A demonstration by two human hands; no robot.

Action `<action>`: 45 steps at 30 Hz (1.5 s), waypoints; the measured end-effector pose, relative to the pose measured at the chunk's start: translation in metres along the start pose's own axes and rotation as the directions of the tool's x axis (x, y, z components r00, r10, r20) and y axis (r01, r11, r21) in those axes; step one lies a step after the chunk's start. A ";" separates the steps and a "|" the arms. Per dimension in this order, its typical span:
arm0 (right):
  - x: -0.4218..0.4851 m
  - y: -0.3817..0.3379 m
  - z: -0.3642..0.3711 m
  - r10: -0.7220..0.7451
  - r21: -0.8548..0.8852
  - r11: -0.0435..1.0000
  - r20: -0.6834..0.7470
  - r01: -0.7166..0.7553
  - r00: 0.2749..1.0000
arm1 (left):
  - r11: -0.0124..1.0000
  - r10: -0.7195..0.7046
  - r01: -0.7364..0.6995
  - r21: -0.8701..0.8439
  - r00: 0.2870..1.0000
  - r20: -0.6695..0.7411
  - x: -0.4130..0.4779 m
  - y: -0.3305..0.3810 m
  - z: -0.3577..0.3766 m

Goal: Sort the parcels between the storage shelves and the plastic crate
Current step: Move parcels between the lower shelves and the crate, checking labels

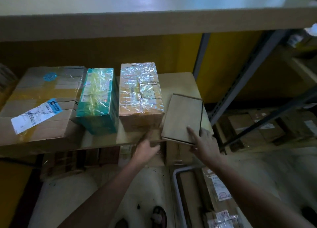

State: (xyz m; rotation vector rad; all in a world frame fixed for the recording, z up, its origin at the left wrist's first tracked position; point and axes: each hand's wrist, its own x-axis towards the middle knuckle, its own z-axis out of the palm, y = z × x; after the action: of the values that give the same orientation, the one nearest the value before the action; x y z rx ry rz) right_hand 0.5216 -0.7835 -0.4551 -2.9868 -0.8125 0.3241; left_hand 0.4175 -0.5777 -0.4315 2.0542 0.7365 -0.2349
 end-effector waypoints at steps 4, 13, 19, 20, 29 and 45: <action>-0.013 0.002 -0.003 -0.079 -0.056 0.996 -0.101 0.074 0.992 | 0.998 0.068 -0.067 -0.011 0.995 0.067 0.000 0.000 -0.004; -0.001 0.005 -0.121 -0.024 0.678 0.719 -0.197 0.154 0.980 | 0.953 0.223 -0.258 -0.157 0.952 -0.212 -0.009 0.033 -0.019; 0.018 0.007 -0.164 0.233 0.986 0.163 -0.064 0.026 0.970 | 0.883 0.209 -0.200 -0.425 0.978 -0.026 -0.017 0.051 -0.021; 0.020 0.004 -0.163 0.217 0.986 0.163 -0.071 0.036 0.974 | 0.865 0.212 -0.189 -0.465 0.977 -0.001 -0.018 0.053 -0.021; 0.027 -0.015 -0.140 0.204 0.979 0.182 -0.130 0.093 0.970 | 0.870 0.236 -0.192 -0.453 0.971 0.042 -0.026 0.046 -0.023; 0.005 -0.016 -0.049 0.375 0.872 0.465 -0.039 -0.152 0.926 | 0.917 0.159 -0.110 -0.383 0.982 0.101 -0.013 0.044 0.017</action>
State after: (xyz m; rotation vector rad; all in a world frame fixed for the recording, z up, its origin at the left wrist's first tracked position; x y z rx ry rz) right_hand 0.5280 -0.7660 -0.4067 -2.0787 -0.0465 0.2681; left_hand 0.4347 -0.6145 -0.4048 1.6963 0.5104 -0.1347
